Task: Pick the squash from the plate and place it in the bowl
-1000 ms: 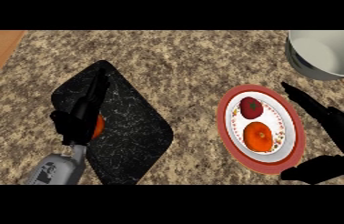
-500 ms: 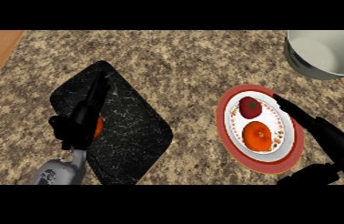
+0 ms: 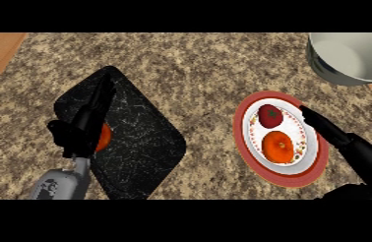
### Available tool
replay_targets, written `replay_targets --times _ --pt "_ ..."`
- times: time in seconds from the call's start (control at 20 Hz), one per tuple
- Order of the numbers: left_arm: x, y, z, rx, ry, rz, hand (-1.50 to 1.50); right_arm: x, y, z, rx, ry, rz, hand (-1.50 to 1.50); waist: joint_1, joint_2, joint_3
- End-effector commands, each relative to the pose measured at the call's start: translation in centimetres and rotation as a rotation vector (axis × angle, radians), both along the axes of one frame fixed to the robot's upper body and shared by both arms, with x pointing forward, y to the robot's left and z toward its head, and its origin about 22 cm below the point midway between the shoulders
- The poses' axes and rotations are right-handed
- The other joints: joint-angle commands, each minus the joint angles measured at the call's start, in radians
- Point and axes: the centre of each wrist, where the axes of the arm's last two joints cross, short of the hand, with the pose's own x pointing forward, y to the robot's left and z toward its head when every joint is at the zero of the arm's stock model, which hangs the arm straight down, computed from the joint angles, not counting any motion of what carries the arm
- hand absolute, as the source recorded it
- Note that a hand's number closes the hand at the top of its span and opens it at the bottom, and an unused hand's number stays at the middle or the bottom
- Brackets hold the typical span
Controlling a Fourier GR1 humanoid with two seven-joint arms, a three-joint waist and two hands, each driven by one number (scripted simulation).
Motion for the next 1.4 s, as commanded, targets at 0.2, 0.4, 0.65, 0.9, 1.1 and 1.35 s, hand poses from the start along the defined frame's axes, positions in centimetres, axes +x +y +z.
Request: replay_targets --times 0.2,0.4,0.65,0.9,1.1,1.35 --pt "0.1 -2.2 -0.6 0.002 -0.013 -0.008 0.0 0.8 0.7 -2.0 0.06 0.056 0.004 -1.5 0.001 0.001 0.0" --pt "0.7 0.7 2.1 0.013 -0.008 0.004 0.0 -1.5 0.6 -3.4 0.086 0.07 -0.017 -1.5 -0.001 0.0 0.0" --pt "0.8 0.2 -0.9 -0.002 0.023 0.026 0.0 0.2 2.6 -6.0 0.087 0.067 -0.018 -1.5 0.0 0.001 0.0" --pt "-1.3 0.0 -1.4 -0.005 -0.022 0.01 0.0 1.8 0.0 -5.5 0.015 0.077 -0.029 -1.5 0.003 0.0 0.0" --pt "-0.4 -0.5 -1.3 0.01 -0.003 -0.007 0.0 3.3 2.2 -8.8 -0.112 0.062 -0.064 -1.5 0.008 0.002 0.001" --pt "-0.8 -1.3 -0.9 0.014 0.002 -0.003 0.0 3.8 1.0 -8.8 -0.151 0.066 -0.038 -1.5 0.005 0.001 0.0"
